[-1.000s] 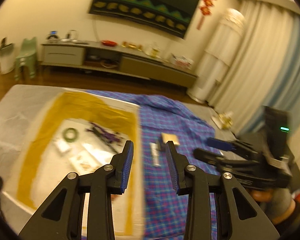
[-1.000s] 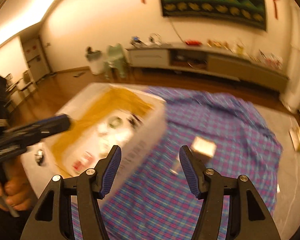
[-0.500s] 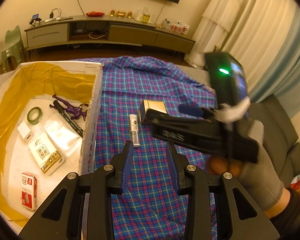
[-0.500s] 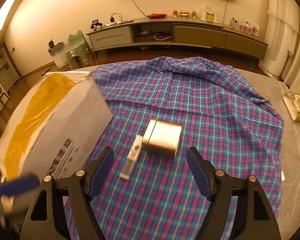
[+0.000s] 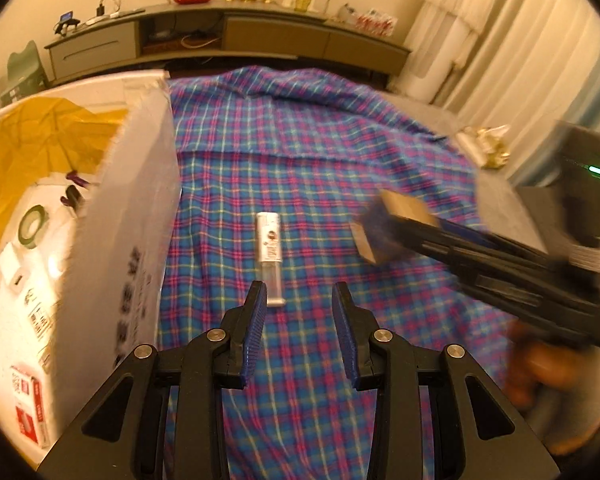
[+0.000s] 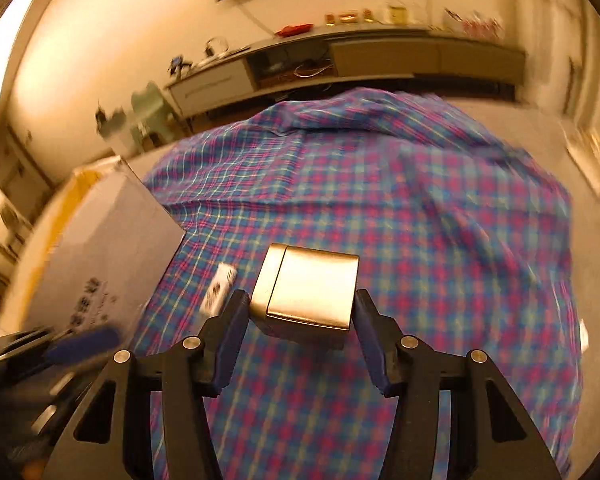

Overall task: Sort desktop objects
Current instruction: 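Close left tool on white lip-balm tube while right tool grasps gold square box, then carry lip-balm tube in left tool while right tool carries gold box to white box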

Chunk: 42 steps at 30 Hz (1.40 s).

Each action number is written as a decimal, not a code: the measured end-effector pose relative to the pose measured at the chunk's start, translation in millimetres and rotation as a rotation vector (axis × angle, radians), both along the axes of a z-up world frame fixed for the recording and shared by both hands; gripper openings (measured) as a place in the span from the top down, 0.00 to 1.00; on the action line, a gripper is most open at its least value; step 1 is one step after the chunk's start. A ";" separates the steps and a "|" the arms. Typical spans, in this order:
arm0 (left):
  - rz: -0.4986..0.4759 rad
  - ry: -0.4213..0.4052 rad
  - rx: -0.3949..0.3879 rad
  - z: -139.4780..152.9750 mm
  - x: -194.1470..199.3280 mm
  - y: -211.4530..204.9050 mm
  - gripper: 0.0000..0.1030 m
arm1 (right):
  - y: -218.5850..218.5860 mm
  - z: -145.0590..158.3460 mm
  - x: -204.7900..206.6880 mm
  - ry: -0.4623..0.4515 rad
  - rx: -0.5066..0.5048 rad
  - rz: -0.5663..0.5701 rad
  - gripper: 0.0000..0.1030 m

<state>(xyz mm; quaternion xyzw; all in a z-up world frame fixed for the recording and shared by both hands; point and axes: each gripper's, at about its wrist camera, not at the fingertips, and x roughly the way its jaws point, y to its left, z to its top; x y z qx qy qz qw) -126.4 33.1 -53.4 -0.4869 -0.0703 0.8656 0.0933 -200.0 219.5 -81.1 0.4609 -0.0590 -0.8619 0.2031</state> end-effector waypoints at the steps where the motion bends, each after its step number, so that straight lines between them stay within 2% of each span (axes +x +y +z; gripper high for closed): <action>1: 0.008 -0.011 -0.013 -6.9 -6.3 1.6 0.65 | 8.2 2.6 4.9 -0.024 -0.044 -0.004 0.47; 5: 0.042 -0.045 -0.033 -33.9 -29.4 1.4 0.65 | 19.0 19.1 32.9 -0.006 -0.101 0.033 0.48; 8: 0.045 -0.056 -0.057 -46.7 -34.8 3.7 0.65 | 19.7 18.2 45.6 -0.023 -0.123 0.056 0.48; 10: 0.046 -0.030 -0.101 -50.8 -35.8 5.0 0.66 | 17.4 15.3 48.2 -0.033 -0.118 0.075 0.48; 11: 0.041 -0.021 -0.129 -51.7 -35.0 6.6 0.69 | 15.0 11.9 48.9 -0.042 -0.117 0.085 0.48; 12: 0.042 -0.015 -0.138 -51.2 -34.5 6.7 0.77 | 12.2 8.1 49.5 -0.055 -0.117 0.095 0.48; 13: 0.046 -0.011 -0.142 -50.5 -33.7 5.7 0.80 | 11.3 5.3 50.9 -0.062 -0.118 0.101 0.48; 16: 0.041 0.009 -0.148 -47.6 -31.7 5.9 0.82 | 7.4 0.1 53.6 -0.070 -0.117 0.115 0.48; 33: -0.001 0.111 -0.077 2.3 19.4 12.3 0.82 | 13.4 6.6 64.9 -0.005 -0.063 0.130 0.48; 42: -0.031 0.168 -0.018 33.0 55.8 11.1 0.82 | -3.9 26.4 87.6 0.092 -0.006 0.164 0.48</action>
